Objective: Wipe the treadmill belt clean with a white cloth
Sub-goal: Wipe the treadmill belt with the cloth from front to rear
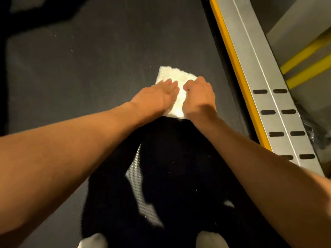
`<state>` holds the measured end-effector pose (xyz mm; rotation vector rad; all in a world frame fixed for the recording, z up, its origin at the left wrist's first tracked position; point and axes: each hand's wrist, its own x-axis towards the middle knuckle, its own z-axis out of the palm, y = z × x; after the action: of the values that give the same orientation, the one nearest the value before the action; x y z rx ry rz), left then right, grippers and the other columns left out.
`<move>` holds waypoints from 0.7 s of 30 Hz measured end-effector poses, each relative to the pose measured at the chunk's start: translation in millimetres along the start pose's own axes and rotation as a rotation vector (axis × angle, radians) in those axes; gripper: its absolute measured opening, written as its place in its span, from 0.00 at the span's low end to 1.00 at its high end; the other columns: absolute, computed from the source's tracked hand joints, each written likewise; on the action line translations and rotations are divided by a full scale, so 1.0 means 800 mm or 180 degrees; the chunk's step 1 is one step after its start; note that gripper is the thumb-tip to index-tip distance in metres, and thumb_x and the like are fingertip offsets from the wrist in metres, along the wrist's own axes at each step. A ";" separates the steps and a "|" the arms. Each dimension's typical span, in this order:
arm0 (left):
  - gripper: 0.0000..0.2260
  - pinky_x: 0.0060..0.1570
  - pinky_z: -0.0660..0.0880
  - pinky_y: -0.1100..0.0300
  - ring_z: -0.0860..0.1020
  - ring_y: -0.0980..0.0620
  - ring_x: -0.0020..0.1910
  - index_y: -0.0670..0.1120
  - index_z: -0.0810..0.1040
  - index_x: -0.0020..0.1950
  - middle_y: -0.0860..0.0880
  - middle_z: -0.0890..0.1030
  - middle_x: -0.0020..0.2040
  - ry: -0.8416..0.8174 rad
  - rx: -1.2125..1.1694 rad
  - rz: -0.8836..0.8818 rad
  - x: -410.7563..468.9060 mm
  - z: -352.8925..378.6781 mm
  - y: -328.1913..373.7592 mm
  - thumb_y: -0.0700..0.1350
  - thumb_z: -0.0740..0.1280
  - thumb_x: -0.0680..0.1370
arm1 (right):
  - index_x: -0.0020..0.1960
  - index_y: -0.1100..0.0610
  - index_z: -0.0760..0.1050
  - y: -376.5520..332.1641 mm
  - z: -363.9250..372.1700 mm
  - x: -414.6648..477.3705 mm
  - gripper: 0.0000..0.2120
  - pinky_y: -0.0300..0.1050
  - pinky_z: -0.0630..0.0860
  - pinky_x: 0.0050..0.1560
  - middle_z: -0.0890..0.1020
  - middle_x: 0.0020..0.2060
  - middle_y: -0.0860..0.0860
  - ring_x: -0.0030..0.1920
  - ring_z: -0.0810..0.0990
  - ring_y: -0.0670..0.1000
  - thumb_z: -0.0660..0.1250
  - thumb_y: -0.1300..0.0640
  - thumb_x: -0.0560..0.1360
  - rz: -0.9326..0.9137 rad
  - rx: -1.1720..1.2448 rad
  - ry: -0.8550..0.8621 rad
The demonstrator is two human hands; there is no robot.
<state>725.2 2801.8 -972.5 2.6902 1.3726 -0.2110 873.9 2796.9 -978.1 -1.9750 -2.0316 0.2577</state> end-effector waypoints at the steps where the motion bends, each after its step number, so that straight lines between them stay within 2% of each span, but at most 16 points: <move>1: 0.22 0.74 0.51 0.52 0.49 0.45 0.78 0.42 0.49 0.78 0.45 0.48 0.79 -0.0114 0.0060 0.0057 -0.010 0.006 0.000 0.42 0.50 0.85 | 0.54 0.62 0.78 -0.005 0.005 -0.019 0.12 0.50 0.73 0.45 0.76 0.52 0.59 0.51 0.75 0.60 0.58 0.67 0.75 -0.0163 0.0089 0.0062; 2: 0.23 0.74 0.50 0.52 0.49 0.45 0.78 0.42 0.49 0.78 0.44 0.48 0.79 -0.0179 0.0048 0.0102 -0.020 0.011 -0.001 0.42 0.50 0.84 | 0.52 0.63 0.78 -0.007 0.007 -0.033 0.12 0.51 0.73 0.42 0.77 0.50 0.60 0.48 0.76 0.62 0.58 0.68 0.74 -0.0245 0.0232 0.0128; 4: 0.22 0.75 0.53 0.50 0.50 0.45 0.78 0.43 0.51 0.78 0.45 0.50 0.79 -0.0198 -0.0093 0.0066 -0.033 0.008 -0.006 0.43 0.51 0.84 | 0.57 0.60 0.78 -0.010 0.010 -0.024 0.13 0.48 0.72 0.46 0.75 0.54 0.58 0.53 0.75 0.60 0.59 0.67 0.76 -0.0058 0.0181 0.0006; 7: 0.21 0.71 0.60 0.49 0.52 0.47 0.78 0.43 0.57 0.76 0.46 0.54 0.79 -0.0194 -0.0354 -0.0410 -0.034 -0.002 -0.013 0.45 0.51 0.84 | 0.61 0.56 0.75 -0.023 0.015 0.011 0.16 0.40 0.67 0.48 0.73 0.59 0.54 0.56 0.74 0.56 0.61 0.66 0.76 0.0105 0.0114 -0.0287; 10: 0.19 0.65 0.69 0.44 0.62 0.42 0.74 0.44 0.62 0.71 0.43 0.64 0.74 0.0181 -0.0454 -0.0557 -0.039 0.016 -0.013 0.45 0.48 0.81 | 0.58 0.59 0.75 -0.040 0.013 0.004 0.13 0.43 0.66 0.46 0.72 0.56 0.55 0.54 0.73 0.57 0.60 0.65 0.76 -0.0018 0.0141 -0.0302; 13: 0.22 0.64 0.69 0.43 0.71 0.35 0.67 0.35 0.69 0.69 0.36 0.73 0.67 0.0432 -0.0329 -0.0253 -0.058 0.045 -0.002 0.41 0.50 0.78 | 0.56 0.60 0.76 -0.029 0.018 -0.037 0.10 0.42 0.62 0.44 0.72 0.53 0.55 0.53 0.71 0.56 0.59 0.63 0.77 -0.0492 0.0002 -0.0407; 14: 0.21 0.65 0.68 0.44 0.71 0.35 0.67 0.34 0.70 0.69 0.35 0.72 0.68 0.0505 -0.0166 -0.0144 -0.065 0.048 -0.002 0.40 0.52 0.78 | 0.56 0.59 0.76 -0.026 0.018 -0.037 0.11 0.42 0.62 0.44 0.72 0.53 0.54 0.53 0.70 0.55 0.59 0.64 0.77 -0.0564 0.0017 -0.0379; 16: 0.20 0.70 0.63 0.50 0.63 0.41 0.74 0.38 0.64 0.74 0.41 0.64 0.75 0.0528 -0.0032 -0.0135 -0.076 0.040 -0.012 0.41 0.52 0.82 | 0.58 0.57 0.77 -0.032 0.014 -0.019 0.13 0.44 0.66 0.46 0.74 0.55 0.54 0.55 0.72 0.56 0.59 0.65 0.76 -0.0552 -0.0015 -0.0443; 18: 0.19 0.66 0.67 0.49 0.60 0.46 0.75 0.43 0.61 0.74 0.46 0.60 0.77 0.0414 -0.0183 -0.0616 -0.080 0.024 -0.039 0.43 0.52 0.83 | 0.59 0.56 0.77 -0.057 0.016 0.009 0.15 0.46 0.71 0.48 0.75 0.57 0.55 0.55 0.74 0.58 0.59 0.67 0.76 -0.0473 0.0068 -0.0506; 21: 0.18 0.60 0.71 0.45 0.60 0.45 0.75 0.43 0.61 0.73 0.46 0.59 0.76 0.0299 -0.0364 -0.1137 -0.103 0.016 -0.064 0.43 0.54 0.82 | 0.60 0.58 0.77 -0.115 0.020 0.010 0.16 0.49 0.73 0.54 0.75 0.59 0.57 0.56 0.76 0.59 0.60 0.67 0.75 -0.0424 0.0299 -0.0613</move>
<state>634.8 2764.4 -972.5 2.3736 1.8272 -0.0338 781.7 2802.0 -962.4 -1.8111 -2.2137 0.5213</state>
